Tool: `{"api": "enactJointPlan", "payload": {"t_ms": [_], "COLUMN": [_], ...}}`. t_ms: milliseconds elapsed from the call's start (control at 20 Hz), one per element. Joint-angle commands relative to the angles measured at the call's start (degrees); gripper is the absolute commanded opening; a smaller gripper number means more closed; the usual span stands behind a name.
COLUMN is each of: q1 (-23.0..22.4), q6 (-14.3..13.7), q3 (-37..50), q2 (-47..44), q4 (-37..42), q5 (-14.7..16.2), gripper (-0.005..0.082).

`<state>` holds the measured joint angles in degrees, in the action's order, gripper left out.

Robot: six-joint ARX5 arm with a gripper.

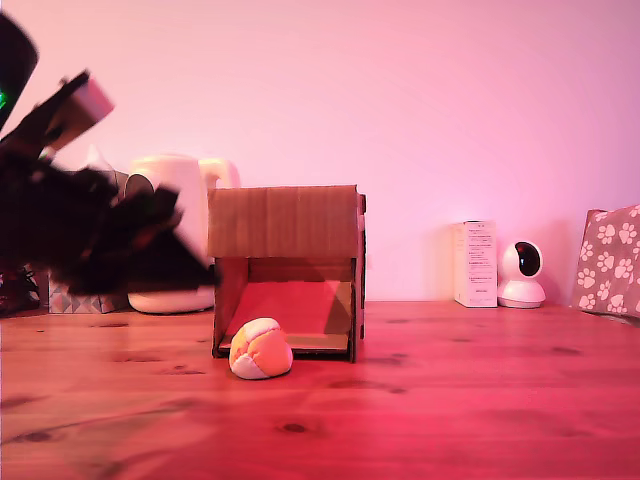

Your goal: Drop the footbag into the cardboard dice tower

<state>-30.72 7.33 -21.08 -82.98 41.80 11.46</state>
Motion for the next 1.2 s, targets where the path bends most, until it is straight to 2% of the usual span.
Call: {"api": "enactJointPlan", "payload": {"t_ms": [0, 100, 250, 500, 1050, 1100, 1150], "q1": [-0.2, -0.2, -0.2, -0.2, -0.2, -0.2, -0.2], "q6": [0.17, 0.17, 0.13, 0.15, -0.07, -0.07, -0.07], "q3": [-1.22, -3.5, -7.23, -13.2, -19.78, -20.26, -20.68], "q2": [-2.67, -5.77, -10.69, -18.38, -28.02, -28.65, -29.09], "q4": [0.31, 0.28, 0.26, -0.22, -2.93, -3.34, -4.24], "q5": [0.02, 0.0, -1.75, -2.14, -2.95, -2.95, -2.95], "gripper": [0.0784, 0.0783, 0.0783, 0.0783, 0.0781, 0.0771, 0.0725]}}
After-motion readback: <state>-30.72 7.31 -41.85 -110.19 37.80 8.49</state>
